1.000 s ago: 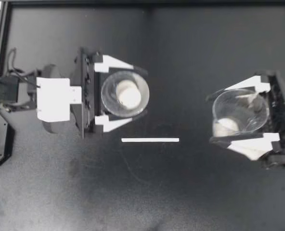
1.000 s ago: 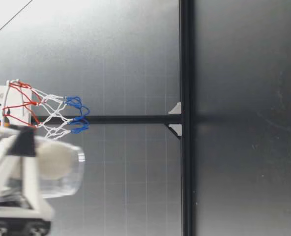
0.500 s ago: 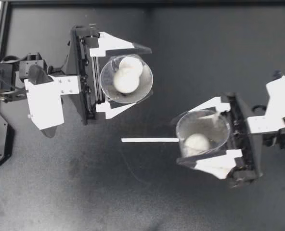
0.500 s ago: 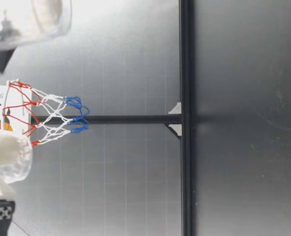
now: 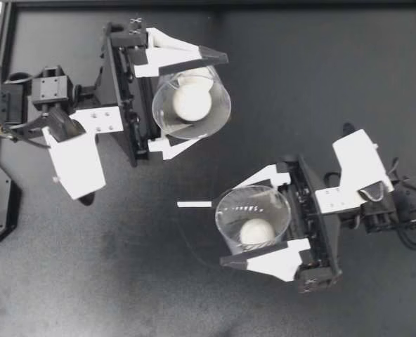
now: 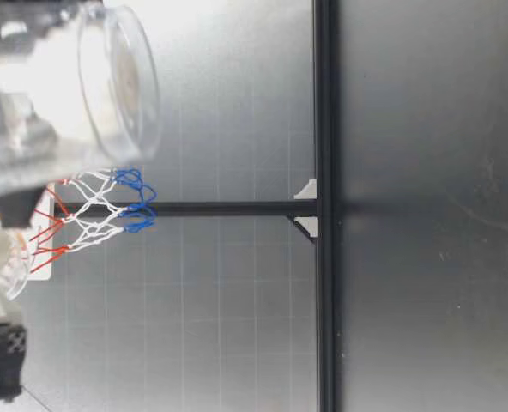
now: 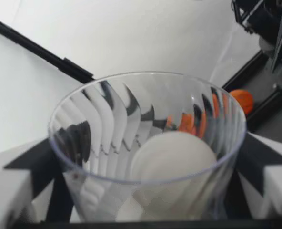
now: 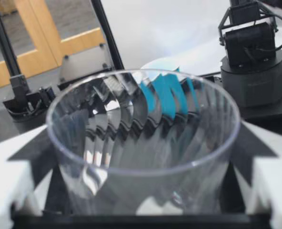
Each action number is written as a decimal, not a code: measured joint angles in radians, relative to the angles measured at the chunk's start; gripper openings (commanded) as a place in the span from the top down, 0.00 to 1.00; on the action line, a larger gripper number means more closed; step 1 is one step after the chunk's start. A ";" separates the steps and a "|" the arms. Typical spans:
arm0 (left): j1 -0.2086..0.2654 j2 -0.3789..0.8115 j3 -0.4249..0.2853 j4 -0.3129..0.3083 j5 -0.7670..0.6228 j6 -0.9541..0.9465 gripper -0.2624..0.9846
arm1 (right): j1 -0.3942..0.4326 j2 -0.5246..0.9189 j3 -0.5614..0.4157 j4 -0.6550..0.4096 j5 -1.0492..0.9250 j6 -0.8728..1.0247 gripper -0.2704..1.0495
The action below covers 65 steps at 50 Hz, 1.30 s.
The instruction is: Transfer one of the two balls in the right glass into the left glass, then transfer it back to the right glass.
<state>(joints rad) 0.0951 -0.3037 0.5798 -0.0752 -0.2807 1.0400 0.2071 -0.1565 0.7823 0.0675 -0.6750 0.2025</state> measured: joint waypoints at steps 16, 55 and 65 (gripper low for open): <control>0.000 0.028 -0.006 -0.002 -0.048 0.094 0.19 | -0.023 0.048 -0.029 -0.002 -0.009 -0.003 0.24; 0.002 0.043 0.002 0.000 -0.126 0.314 0.19 | -0.072 0.081 -0.061 -0.002 -0.018 -0.003 0.24; 0.000 0.043 0.014 -0.002 -0.152 0.374 0.19 | -0.080 0.083 -0.063 -0.002 -0.018 -0.002 0.24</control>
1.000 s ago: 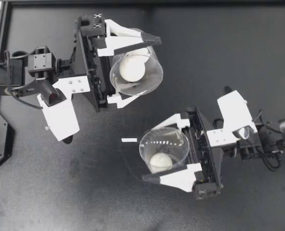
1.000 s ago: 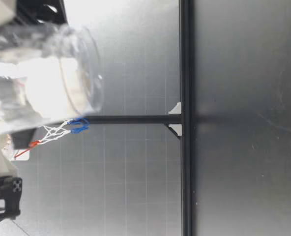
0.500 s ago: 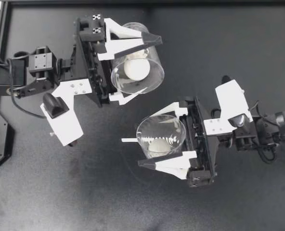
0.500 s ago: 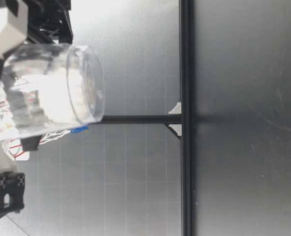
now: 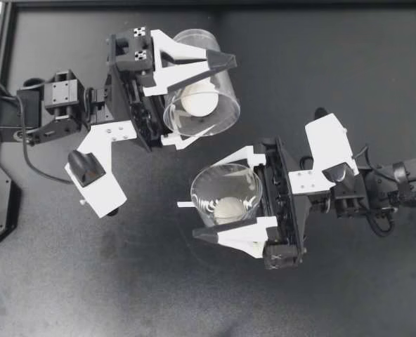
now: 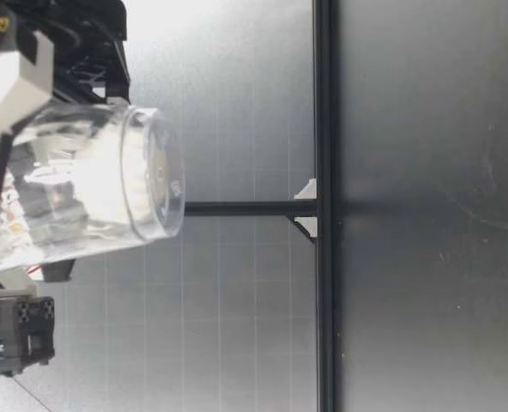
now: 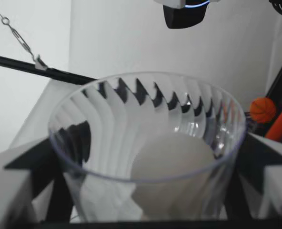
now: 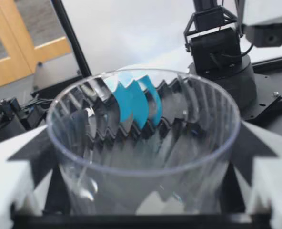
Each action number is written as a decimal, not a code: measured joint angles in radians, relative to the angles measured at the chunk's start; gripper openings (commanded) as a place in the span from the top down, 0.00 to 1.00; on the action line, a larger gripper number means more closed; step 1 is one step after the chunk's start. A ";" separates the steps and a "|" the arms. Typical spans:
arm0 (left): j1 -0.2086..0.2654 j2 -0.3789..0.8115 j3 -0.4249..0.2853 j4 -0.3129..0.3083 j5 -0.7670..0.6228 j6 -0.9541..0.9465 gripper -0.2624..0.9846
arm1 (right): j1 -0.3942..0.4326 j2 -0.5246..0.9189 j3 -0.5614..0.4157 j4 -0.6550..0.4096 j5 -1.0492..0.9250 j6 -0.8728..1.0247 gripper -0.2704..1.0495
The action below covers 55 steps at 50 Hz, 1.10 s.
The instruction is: Transfer one of the two balls in the right glass into the left glass, then transfer it back to the right glass.
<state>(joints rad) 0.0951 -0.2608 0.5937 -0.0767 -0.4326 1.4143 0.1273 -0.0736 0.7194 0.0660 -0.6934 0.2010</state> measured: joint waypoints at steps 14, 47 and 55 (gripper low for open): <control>0.002 0.002 0.021 0.000 -0.038 0.060 0.19 | -0.006 0.000 -0.008 0.000 0.000 0.000 0.24; 0.002 0.017 0.025 0.000 -0.055 0.133 0.19 | -0.012 0.003 -0.012 0.000 0.000 0.005 0.24; 0.002 0.018 0.025 -0.002 -0.055 0.178 0.19 | -0.018 0.003 -0.012 0.000 0.002 0.005 0.24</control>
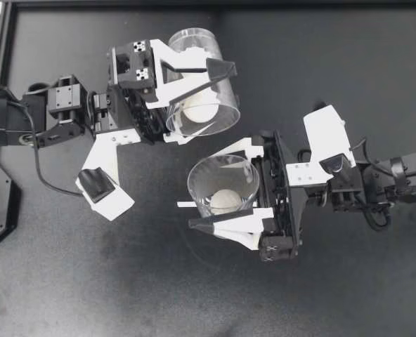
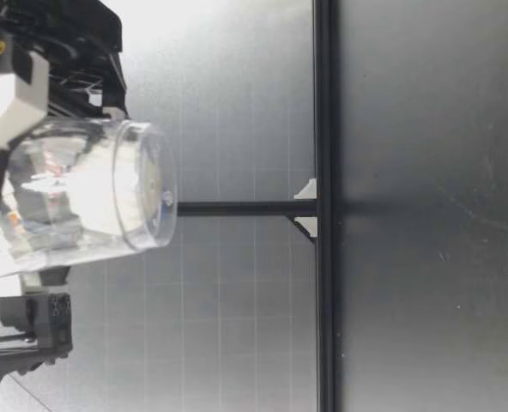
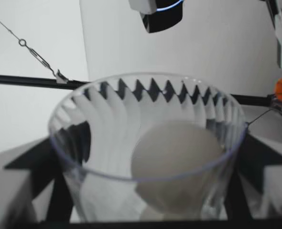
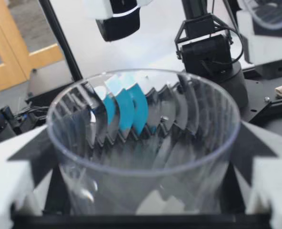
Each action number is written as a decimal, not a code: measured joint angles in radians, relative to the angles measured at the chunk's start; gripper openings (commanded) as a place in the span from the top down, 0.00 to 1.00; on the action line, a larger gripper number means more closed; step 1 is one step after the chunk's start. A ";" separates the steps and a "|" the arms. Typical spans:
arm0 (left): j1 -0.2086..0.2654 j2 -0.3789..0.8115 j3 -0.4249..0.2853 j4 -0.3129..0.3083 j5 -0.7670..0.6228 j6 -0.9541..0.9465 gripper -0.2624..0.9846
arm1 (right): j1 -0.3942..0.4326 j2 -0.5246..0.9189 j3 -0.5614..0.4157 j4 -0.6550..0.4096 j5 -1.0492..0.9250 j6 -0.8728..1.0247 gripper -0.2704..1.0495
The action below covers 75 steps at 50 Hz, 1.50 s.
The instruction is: Transfer one of the two balls in the right glass into the left glass, then transfer it back to the right glass.
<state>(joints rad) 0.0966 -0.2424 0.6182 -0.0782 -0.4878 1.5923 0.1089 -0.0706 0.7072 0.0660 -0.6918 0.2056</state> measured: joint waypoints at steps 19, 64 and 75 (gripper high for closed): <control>0.000 0.000 0.002 -0.067 -0.032 -0.009 0.19 | -0.005 0.000 0.000 0.000 0.006 0.009 0.24; -0.166 -0.313 0.330 -0.440 0.106 -0.864 0.19 | -0.005 -0.255 0.250 -0.005 0.029 -0.183 0.24; -0.186 -0.383 0.430 -0.440 0.160 -0.997 0.19 | -0.005 -0.359 0.347 0.023 0.032 -0.304 0.24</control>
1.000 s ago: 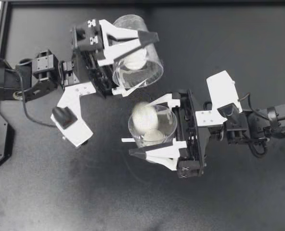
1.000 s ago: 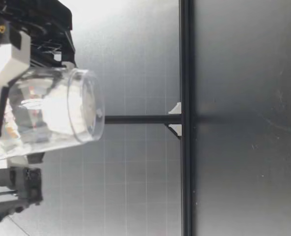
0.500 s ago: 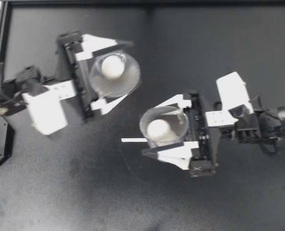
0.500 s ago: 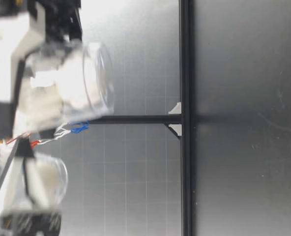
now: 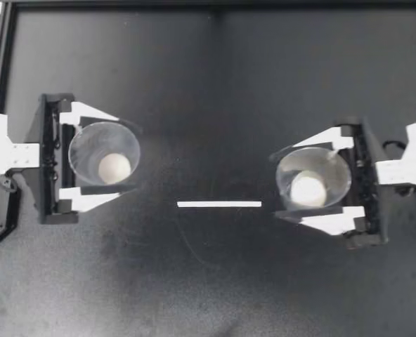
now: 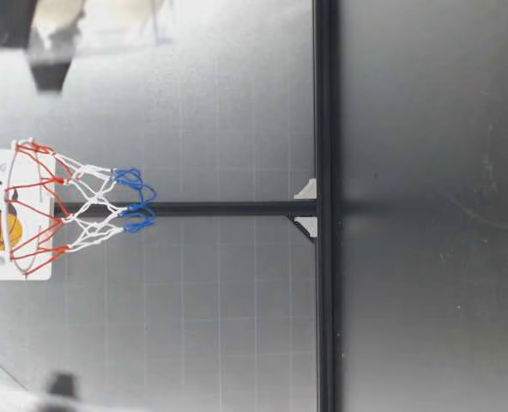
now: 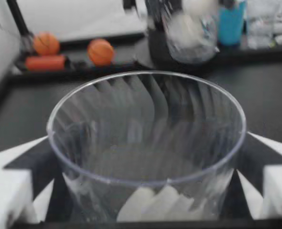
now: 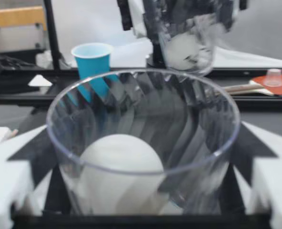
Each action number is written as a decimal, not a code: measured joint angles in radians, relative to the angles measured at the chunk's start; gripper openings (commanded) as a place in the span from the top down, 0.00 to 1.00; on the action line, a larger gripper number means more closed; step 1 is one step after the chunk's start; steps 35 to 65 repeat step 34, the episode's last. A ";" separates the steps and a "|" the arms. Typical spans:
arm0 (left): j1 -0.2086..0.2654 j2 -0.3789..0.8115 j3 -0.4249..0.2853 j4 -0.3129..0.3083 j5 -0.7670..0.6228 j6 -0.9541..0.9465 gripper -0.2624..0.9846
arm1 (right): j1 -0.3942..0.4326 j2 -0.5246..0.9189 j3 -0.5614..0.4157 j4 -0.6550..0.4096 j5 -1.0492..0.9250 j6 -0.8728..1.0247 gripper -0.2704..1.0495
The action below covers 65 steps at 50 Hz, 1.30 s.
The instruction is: Transfer one of the two balls in the right glass into the left glass, then transfer it back to the right glass.
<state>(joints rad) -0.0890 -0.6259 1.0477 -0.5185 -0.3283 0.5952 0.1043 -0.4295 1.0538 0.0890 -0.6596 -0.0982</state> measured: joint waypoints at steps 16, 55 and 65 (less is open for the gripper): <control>-0.018 -0.103 0.117 0.000 -0.049 -0.074 0.19 | 0.000 -0.084 0.121 0.037 -0.017 -0.014 0.24; -0.021 -0.150 0.164 0.006 -0.100 -0.107 0.19 | 0.000 -0.097 0.135 0.044 -0.021 -0.018 0.24; -0.021 -0.150 0.164 0.006 -0.100 -0.107 0.19 | 0.000 -0.097 0.135 0.044 -0.021 -0.018 0.24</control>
